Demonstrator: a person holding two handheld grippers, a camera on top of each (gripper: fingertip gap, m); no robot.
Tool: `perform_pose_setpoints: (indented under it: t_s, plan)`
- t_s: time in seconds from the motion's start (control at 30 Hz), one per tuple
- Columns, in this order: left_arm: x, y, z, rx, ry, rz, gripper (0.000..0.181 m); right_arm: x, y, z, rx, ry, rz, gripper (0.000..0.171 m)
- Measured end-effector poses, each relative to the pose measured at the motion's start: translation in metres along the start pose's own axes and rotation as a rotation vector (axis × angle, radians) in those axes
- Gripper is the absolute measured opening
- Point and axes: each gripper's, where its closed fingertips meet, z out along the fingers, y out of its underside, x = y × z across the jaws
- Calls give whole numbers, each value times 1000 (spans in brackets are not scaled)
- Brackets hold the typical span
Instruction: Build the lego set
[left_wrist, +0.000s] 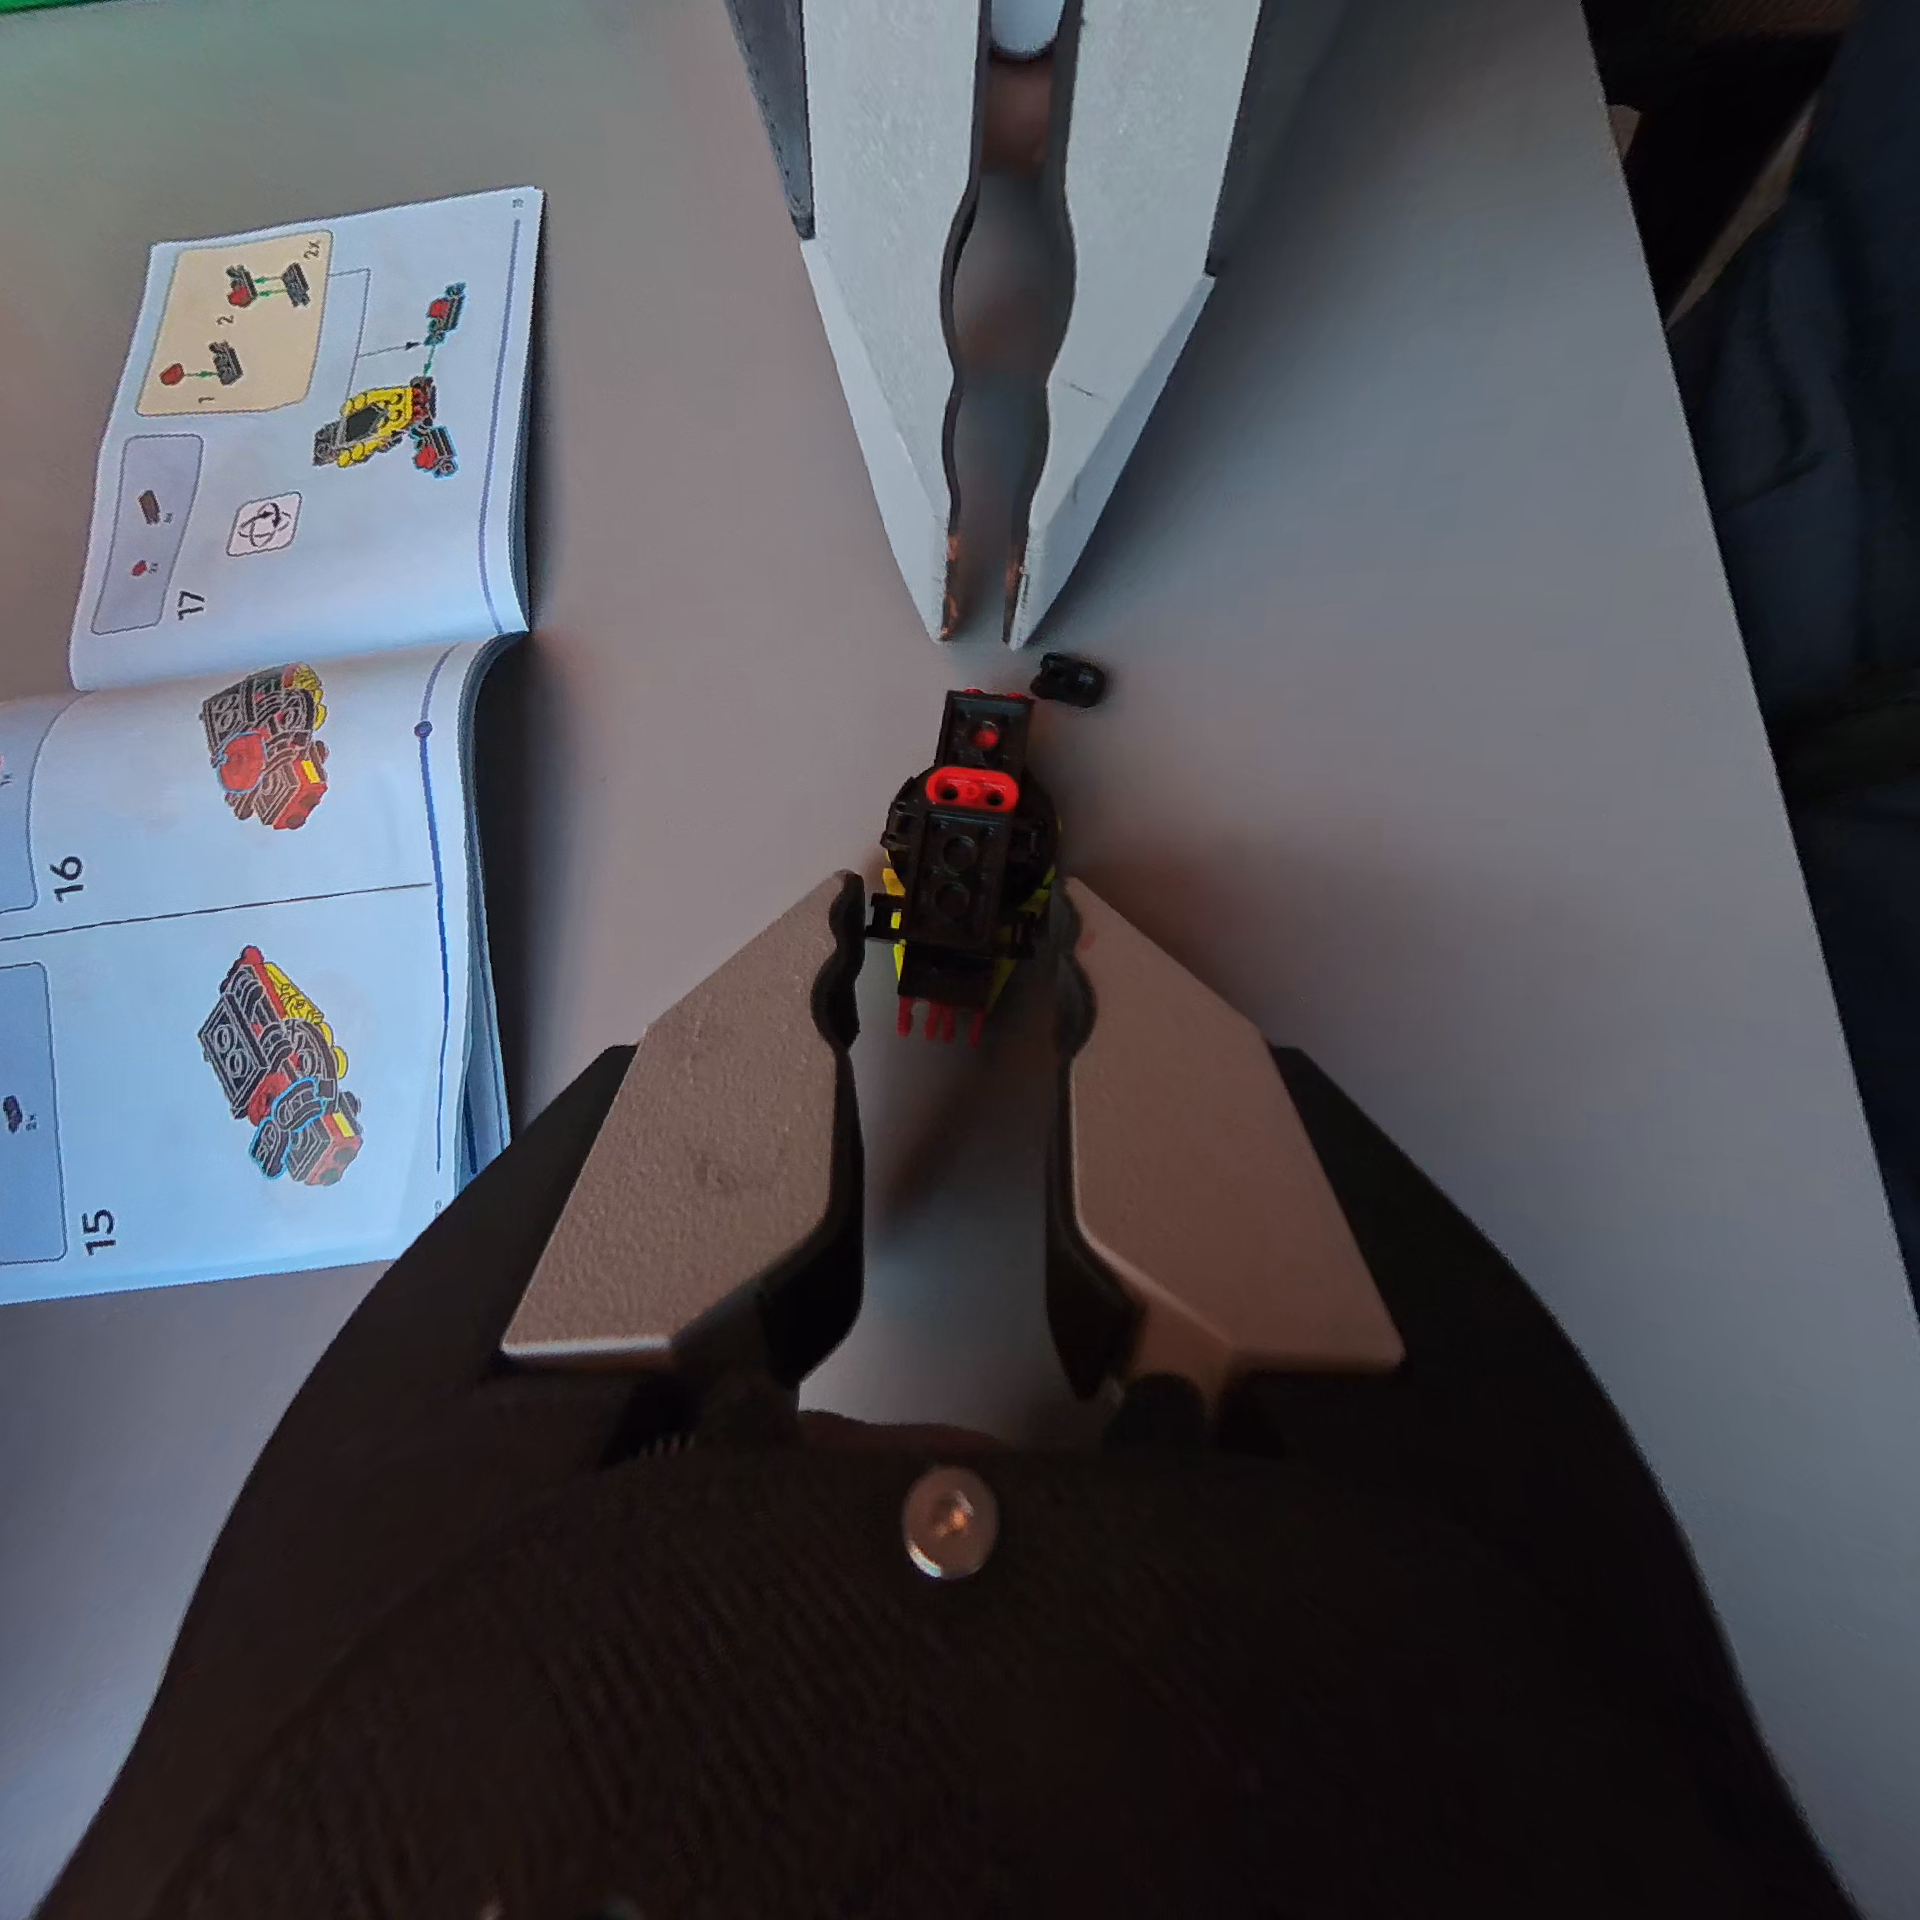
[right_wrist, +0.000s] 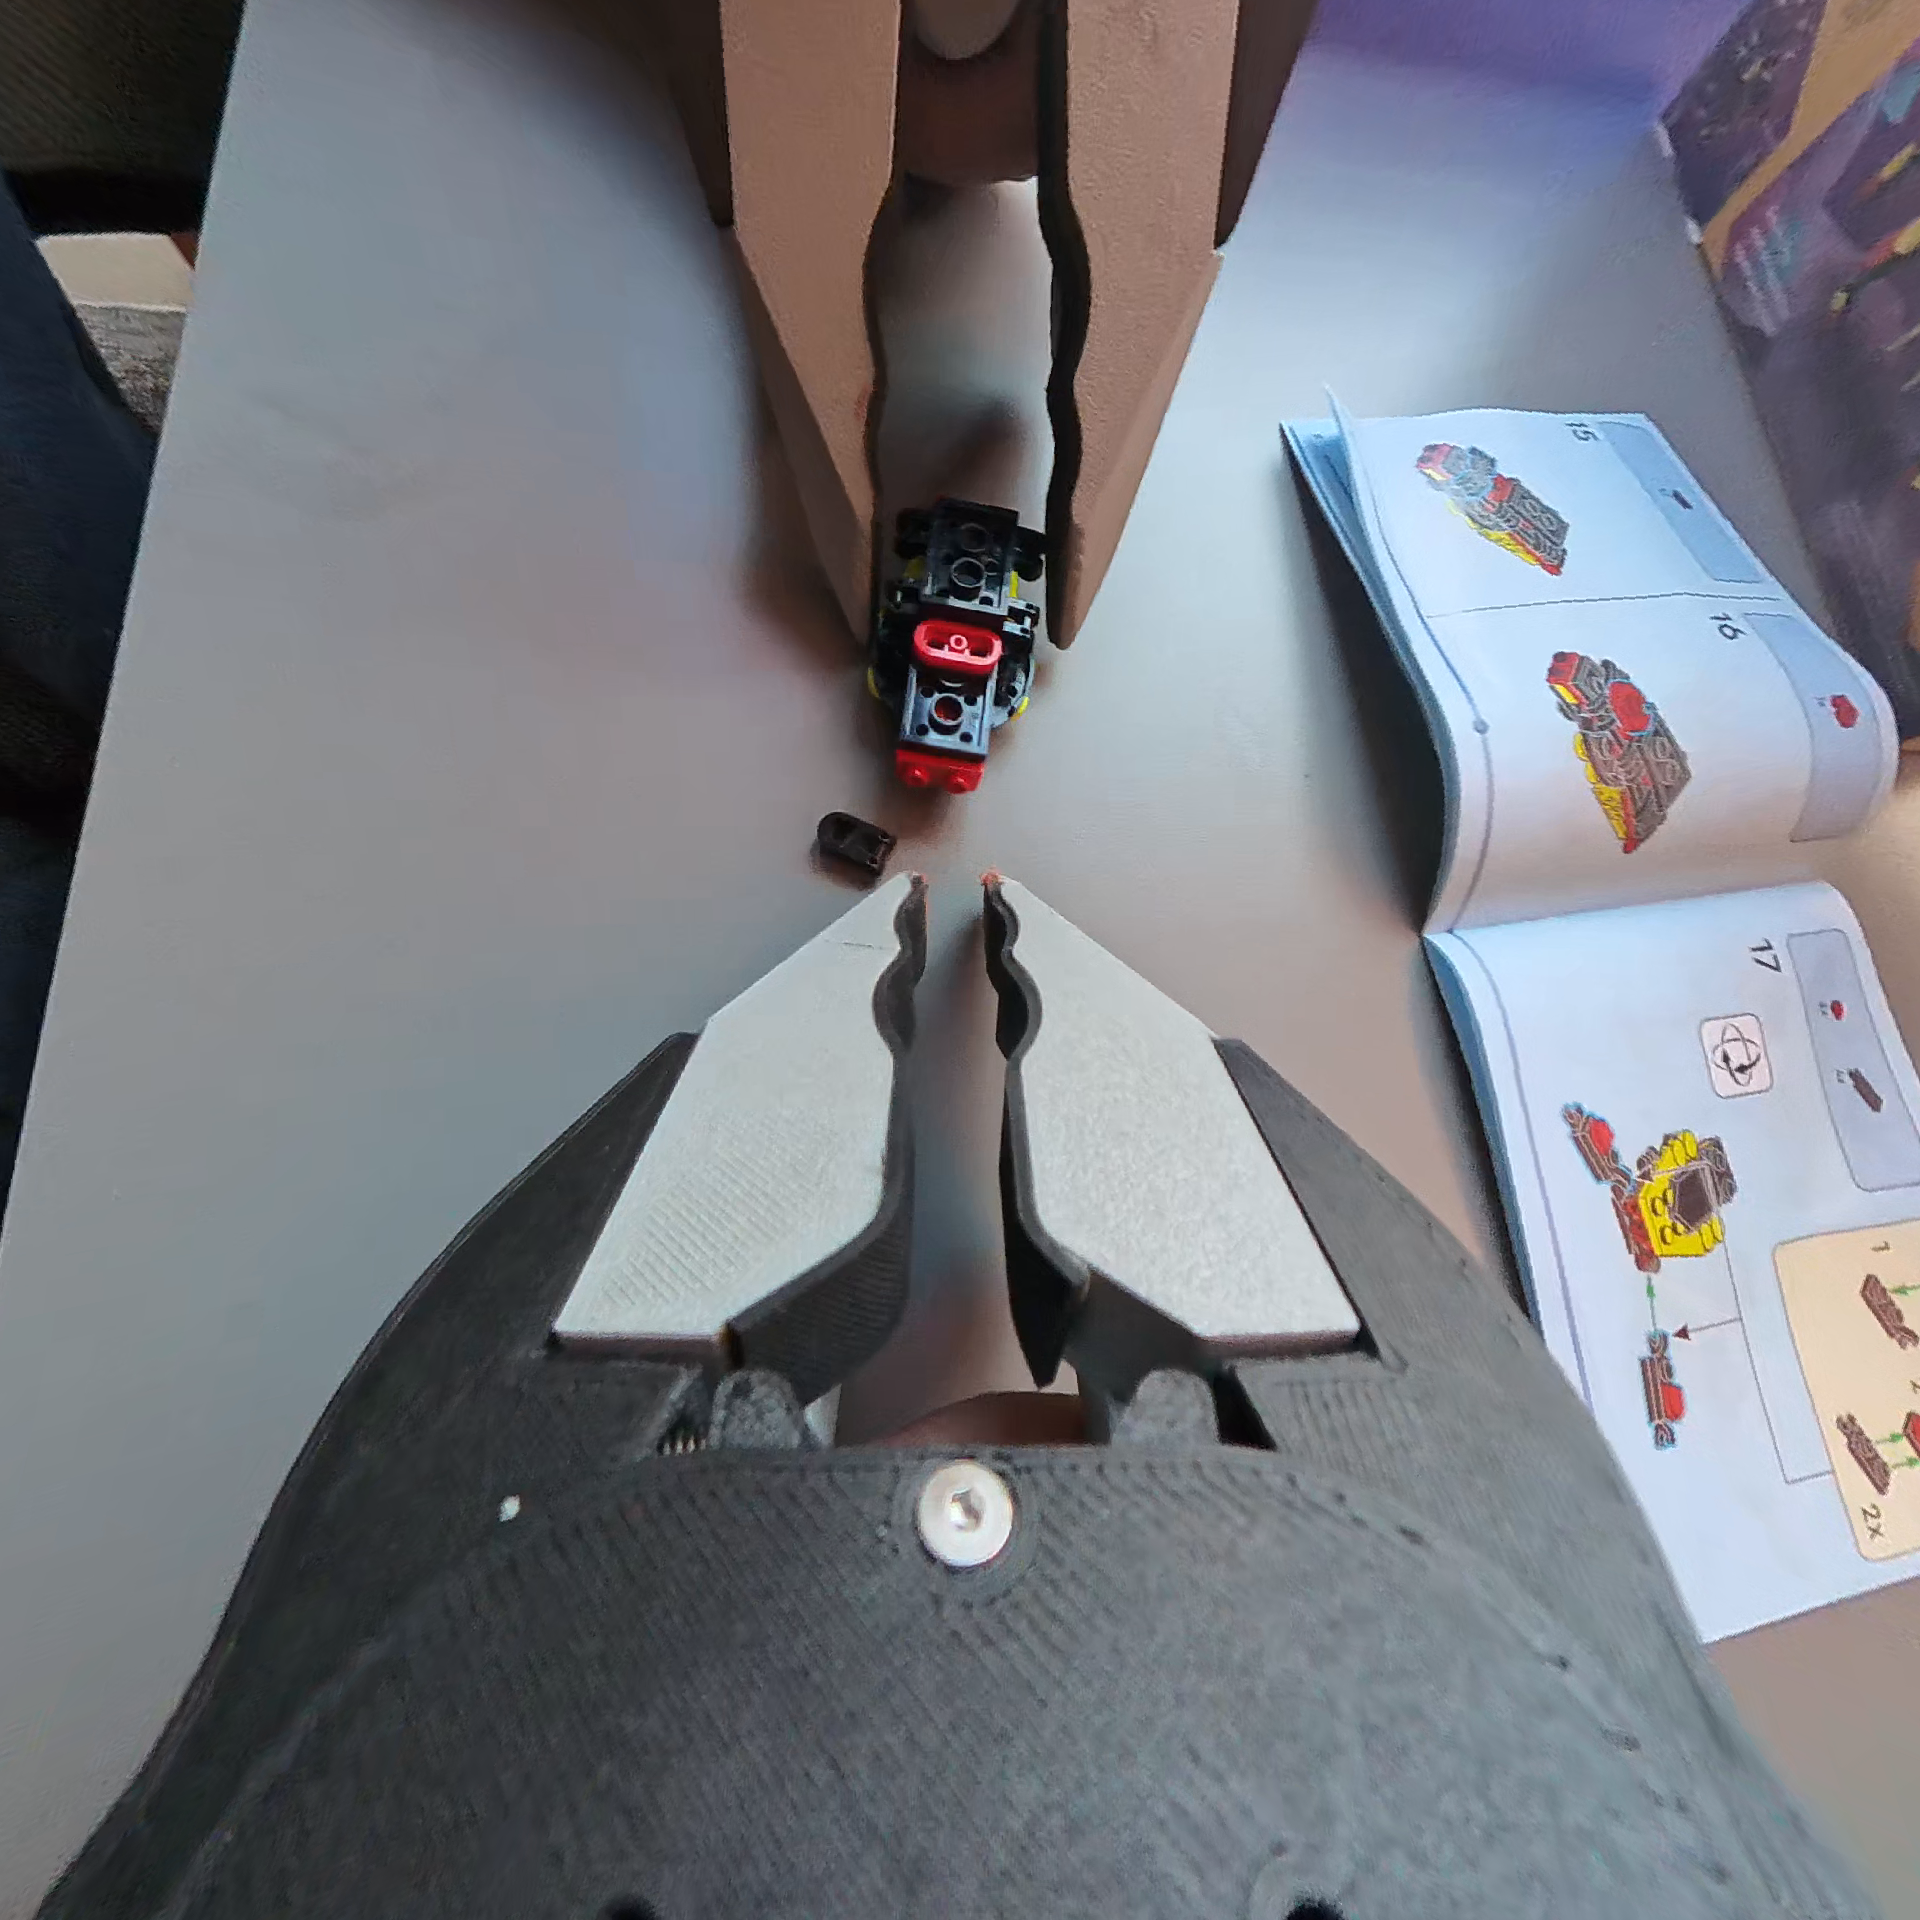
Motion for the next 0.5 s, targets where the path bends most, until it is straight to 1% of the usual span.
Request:
perform_pose_setpoints:
  t_s: [0.2,0.33,0.5]
  plan:
    - [0,5,-6,-11,1,23,33,-12,-11,-5,50,-52,9,7]
    - [0,5,-6,-16,-6,34,33,-16,-11,-8,57,-71,23,2]
    - [0,5,-7,-13,-1,26,33,-16,-14,-7,53,-68,56,6]
